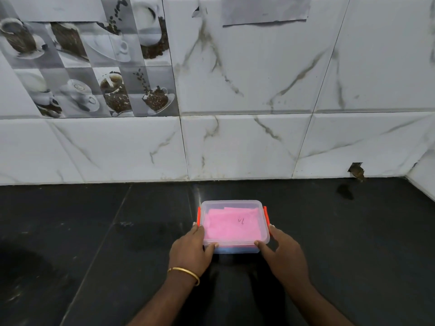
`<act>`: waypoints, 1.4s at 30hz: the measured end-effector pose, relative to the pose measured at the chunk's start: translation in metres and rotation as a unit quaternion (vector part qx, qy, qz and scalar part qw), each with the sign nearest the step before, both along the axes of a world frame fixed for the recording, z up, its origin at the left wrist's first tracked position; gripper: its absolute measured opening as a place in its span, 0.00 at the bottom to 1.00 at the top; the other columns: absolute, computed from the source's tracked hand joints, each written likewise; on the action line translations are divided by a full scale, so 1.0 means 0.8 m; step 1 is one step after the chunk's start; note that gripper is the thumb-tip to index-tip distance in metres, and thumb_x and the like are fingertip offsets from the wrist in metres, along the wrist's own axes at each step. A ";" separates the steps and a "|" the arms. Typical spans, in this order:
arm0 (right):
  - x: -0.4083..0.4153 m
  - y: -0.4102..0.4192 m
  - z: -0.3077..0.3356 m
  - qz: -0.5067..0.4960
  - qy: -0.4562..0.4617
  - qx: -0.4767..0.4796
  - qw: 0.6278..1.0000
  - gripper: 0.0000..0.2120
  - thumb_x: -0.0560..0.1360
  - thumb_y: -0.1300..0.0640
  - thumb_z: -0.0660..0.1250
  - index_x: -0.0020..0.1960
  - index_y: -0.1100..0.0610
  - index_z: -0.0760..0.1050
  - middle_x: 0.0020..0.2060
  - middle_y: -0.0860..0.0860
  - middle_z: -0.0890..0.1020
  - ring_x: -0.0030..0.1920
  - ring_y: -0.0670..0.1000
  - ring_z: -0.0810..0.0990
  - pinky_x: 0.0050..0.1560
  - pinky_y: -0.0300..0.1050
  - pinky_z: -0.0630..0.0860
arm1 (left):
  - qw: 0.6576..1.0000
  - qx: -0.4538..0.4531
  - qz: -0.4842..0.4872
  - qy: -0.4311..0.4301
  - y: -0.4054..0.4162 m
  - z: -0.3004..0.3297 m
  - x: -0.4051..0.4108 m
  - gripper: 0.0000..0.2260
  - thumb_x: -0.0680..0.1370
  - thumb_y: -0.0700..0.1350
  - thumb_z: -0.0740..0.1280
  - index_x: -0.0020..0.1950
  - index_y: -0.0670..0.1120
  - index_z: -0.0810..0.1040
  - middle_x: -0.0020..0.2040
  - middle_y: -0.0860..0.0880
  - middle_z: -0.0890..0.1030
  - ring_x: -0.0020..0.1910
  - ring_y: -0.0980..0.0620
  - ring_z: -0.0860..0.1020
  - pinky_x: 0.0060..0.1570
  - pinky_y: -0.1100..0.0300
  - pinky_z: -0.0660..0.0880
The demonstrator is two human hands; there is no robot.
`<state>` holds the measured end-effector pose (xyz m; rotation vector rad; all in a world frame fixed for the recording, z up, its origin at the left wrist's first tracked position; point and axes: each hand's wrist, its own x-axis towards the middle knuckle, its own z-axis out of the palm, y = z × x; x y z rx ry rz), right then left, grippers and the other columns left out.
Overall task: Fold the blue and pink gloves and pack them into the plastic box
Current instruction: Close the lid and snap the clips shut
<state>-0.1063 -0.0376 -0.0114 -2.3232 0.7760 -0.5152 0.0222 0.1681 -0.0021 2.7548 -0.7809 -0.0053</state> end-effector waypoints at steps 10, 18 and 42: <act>0.024 -0.019 0.001 -0.005 0.042 -0.023 0.999 0.23 0.74 0.42 0.70 0.66 0.48 0.77 0.57 0.46 0.84 0.54 0.48 0.82 0.51 0.42 0.78 | 0.999 -0.031 -0.002 0.039 -0.016 0.015 0.029 0.20 0.75 0.57 0.67 0.63 0.48 0.76 0.65 0.46 0.78 0.61 0.46 0.77 0.58 0.55 0.73; 0.082 -0.049 0.003 -0.012 0.042 -0.055 0.998 0.18 0.71 0.44 0.73 0.56 0.52 0.83 0.47 0.49 0.86 0.47 0.52 0.83 0.40 0.42 0.71 | 0.997 -0.052 0.005 0.063 -0.043 0.024 0.077 0.18 0.75 0.55 0.68 0.59 0.46 0.78 0.59 0.44 0.81 0.59 0.44 0.78 0.56 0.52 0.74; 0.218 -0.121 0.002 -0.008 0.056 -0.073 0.996 0.21 0.70 0.40 0.73 0.56 0.53 0.83 0.44 0.48 0.86 0.42 0.48 0.82 0.42 0.45 0.80 | 0.998 -0.061 0.009 0.027 -0.112 0.015 0.208 0.16 0.74 0.56 0.68 0.55 0.45 0.80 0.52 0.44 0.83 0.52 0.43 0.79 0.48 0.53 0.72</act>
